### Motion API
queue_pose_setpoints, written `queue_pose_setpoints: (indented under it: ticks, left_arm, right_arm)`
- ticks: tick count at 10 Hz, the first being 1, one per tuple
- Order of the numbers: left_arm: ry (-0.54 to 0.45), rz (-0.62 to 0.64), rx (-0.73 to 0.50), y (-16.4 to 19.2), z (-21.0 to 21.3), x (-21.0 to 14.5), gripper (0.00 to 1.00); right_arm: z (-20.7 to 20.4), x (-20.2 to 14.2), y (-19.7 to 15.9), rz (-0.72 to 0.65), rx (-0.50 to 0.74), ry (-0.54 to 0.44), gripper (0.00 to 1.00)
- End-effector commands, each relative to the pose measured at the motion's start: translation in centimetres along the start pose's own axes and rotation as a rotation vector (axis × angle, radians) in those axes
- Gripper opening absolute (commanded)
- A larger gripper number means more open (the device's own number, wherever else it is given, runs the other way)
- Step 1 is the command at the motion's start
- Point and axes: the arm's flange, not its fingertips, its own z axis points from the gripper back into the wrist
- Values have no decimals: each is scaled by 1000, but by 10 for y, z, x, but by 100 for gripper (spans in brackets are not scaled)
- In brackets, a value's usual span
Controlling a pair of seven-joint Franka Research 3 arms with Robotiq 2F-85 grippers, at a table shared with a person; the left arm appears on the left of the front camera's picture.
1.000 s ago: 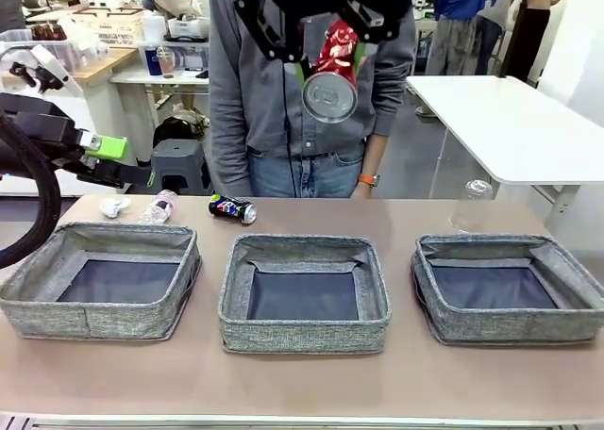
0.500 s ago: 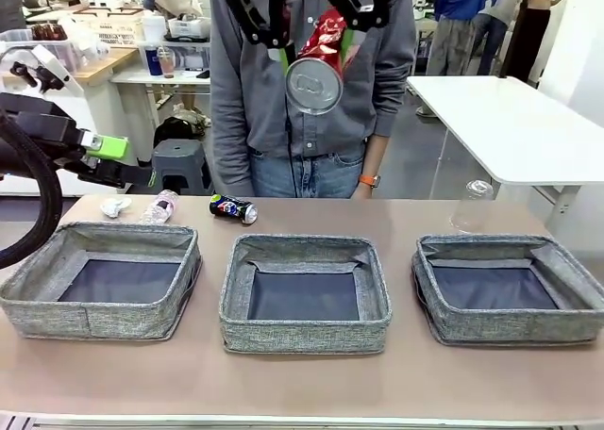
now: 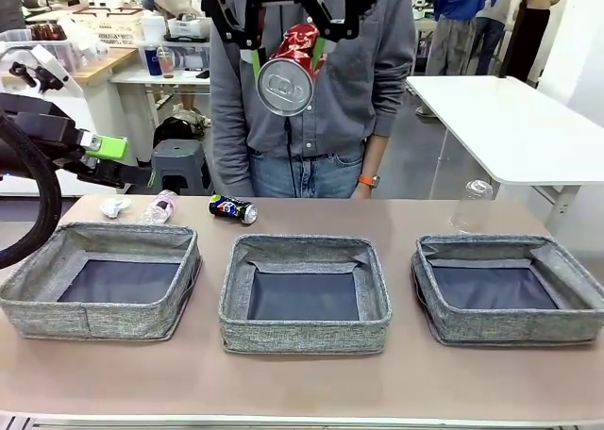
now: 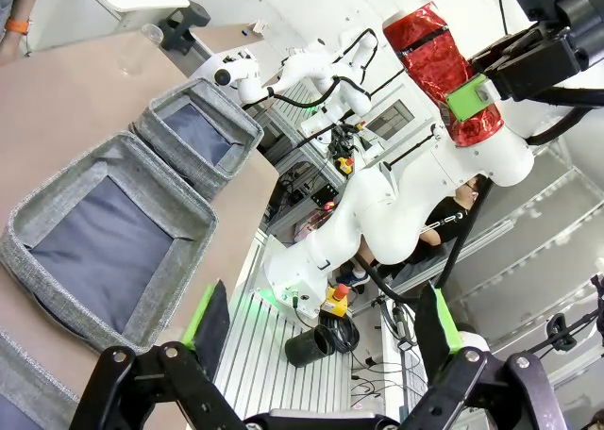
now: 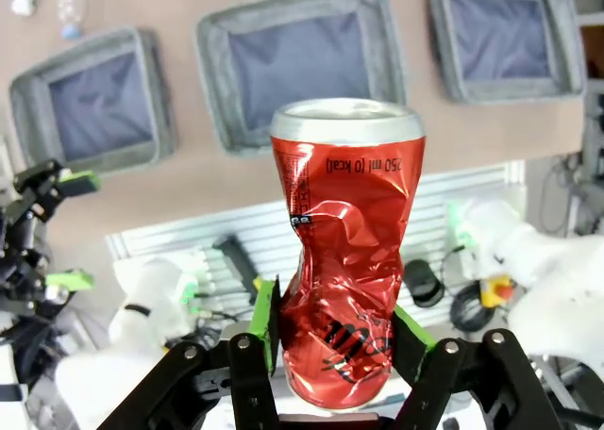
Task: Sort the waste into the appropriate baskets.
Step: Pick up the waste item pointed out by the person, then place the picked waste into the Fabric basket indicated by the person.
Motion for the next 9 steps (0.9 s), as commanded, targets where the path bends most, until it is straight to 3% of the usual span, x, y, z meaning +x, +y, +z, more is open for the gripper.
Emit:
queue_pose_setpoints:
  ticks: [1,9]
  left_arm:
    - [-15,-20,-16,0,-2,0,100]
    - [-15,-20,-16,0,-2,0,100]
  right_arm:
    - [1,-6,2,-10,-5,-8,48]
    - [1,-6,2,-10,-5,-8,48]
